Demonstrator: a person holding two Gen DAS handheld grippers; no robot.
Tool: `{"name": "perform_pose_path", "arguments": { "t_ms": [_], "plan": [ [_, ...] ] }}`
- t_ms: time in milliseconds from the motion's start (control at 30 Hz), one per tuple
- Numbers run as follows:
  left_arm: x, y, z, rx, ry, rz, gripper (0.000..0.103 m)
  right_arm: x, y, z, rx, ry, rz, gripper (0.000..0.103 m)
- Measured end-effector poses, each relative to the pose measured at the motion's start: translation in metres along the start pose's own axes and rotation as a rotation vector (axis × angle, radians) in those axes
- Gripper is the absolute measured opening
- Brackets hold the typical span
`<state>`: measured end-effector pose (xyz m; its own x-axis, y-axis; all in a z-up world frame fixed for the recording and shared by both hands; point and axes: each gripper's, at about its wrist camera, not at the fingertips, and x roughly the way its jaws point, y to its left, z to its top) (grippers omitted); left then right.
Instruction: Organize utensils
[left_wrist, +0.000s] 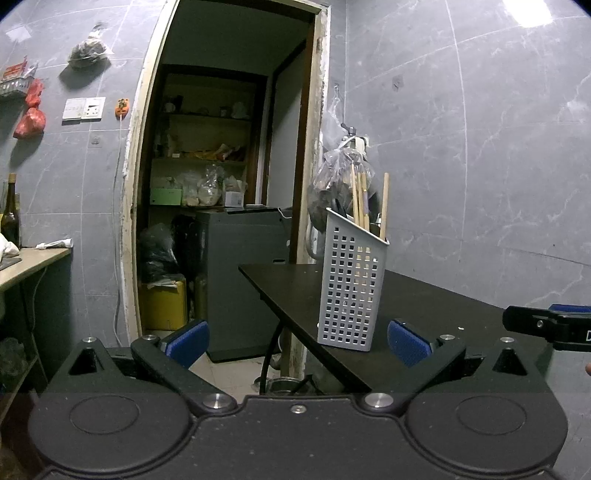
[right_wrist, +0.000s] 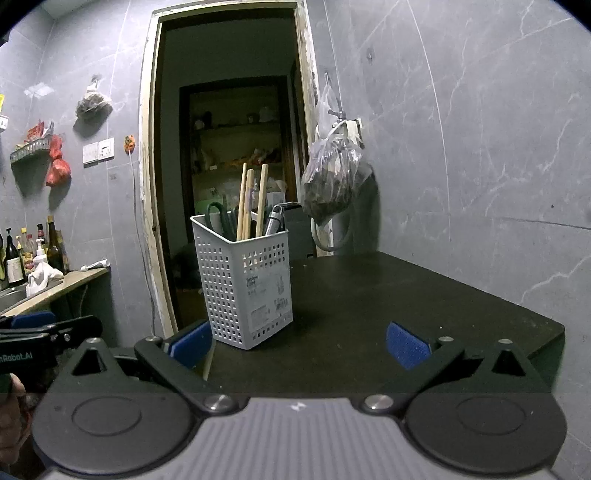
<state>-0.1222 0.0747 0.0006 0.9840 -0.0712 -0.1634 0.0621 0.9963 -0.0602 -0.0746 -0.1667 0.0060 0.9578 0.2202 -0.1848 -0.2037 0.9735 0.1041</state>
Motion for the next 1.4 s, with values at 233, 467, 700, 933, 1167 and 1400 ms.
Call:
{"name": "perform_pose_path", "arguments": {
  "t_ms": [233,467,700,933,1167,1400],
  "plan": [
    [0.0004,-0.0017,-0.0022,0.007,-0.001,-0.002,0.102,0.0008,0.0001,-0.0003,-0.002,-0.001,0.004,0.103],
    [0.0,-0.0018,-0.002,0.007,-0.003,-0.002,0.102,0.0014,-0.0007,-0.0007,-0.003,0.001,0.004,0.103],
    [0.0024,-0.0038,-0.0043,0.014,-0.004,-0.006,0.102,0.0018,-0.0009,-0.0009,-0.003,0.001,0.005,0.103],
    [0.0024,-0.0042,-0.0046,0.014,-0.004,-0.007,0.102,0.0014,-0.0013,-0.0016,-0.007,0.003,0.006,0.103],
    [0.0021,-0.004,-0.0044,0.014,-0.005,-0.006,0.102,0.002,-0.0013,-0.002,-0.01,0.002,0.007,0.103],
    [0.0024,-0.0042,-0.0046,0.014,-0.003,-0.006,0.102,0.0022,-0.0017,-0.0024,-0.01,0.002,0.008,0.103]
  ]
}}
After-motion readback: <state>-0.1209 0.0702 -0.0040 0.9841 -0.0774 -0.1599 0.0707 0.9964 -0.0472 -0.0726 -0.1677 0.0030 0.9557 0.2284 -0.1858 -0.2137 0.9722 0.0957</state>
